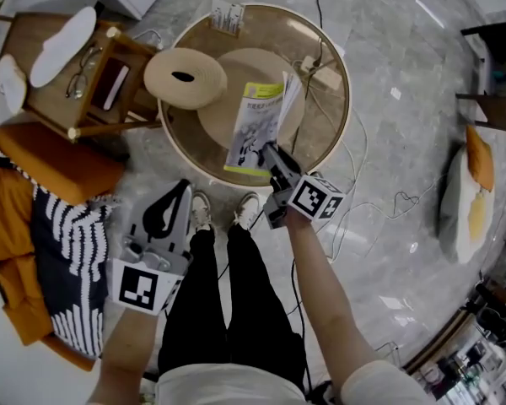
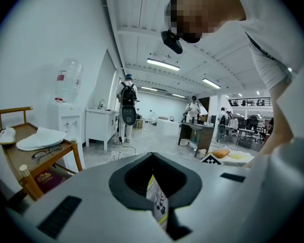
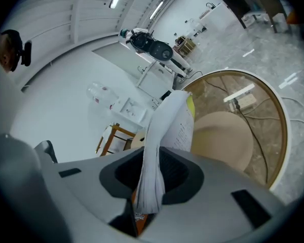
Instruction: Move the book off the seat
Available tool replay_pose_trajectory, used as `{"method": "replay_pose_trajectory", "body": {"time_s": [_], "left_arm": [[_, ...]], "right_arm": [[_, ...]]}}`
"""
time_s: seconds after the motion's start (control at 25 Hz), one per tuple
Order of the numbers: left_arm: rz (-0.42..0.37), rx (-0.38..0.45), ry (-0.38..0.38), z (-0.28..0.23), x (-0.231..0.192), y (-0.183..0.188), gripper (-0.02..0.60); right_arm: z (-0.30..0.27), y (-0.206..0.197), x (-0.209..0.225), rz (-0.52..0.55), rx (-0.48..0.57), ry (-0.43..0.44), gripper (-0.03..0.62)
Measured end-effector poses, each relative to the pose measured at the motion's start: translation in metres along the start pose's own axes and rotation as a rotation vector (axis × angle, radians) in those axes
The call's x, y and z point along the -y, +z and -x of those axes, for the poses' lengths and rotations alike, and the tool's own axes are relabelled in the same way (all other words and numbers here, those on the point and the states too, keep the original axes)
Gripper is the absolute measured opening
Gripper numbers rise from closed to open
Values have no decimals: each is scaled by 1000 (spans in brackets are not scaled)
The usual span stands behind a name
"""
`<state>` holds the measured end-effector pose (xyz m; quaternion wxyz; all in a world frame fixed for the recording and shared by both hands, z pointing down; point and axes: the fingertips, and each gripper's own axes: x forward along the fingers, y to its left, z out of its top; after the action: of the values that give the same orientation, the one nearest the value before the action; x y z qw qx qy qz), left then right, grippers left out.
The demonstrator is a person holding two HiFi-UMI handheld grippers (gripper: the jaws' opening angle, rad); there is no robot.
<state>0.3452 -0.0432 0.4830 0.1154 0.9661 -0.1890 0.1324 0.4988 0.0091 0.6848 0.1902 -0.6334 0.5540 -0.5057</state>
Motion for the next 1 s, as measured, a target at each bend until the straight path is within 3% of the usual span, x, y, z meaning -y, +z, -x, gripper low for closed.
{"method": "replay_pose_trajectory", "body": {"time_s": [0.2,0.36,0.68,0.88,1.0], "left_arm": [[5,-9,-16,3,7,-4,17],[6,-10,-26,2,9,-8,17],[13,-15,-43,1,19,-15,17],[2,-9,-46,1,22,-10,17],[-2,-2,-47,2,25,-5,17]], "right_arm": [[-2,-24,32,19,-96,-103,101],[-2,-20,45,1,-102,-144,104],[22,-36,103,-57,-122,-317,95],[26,-42,115,-27,-159,-369,164],[42,-42,124,27,-173,-430,172]]}}
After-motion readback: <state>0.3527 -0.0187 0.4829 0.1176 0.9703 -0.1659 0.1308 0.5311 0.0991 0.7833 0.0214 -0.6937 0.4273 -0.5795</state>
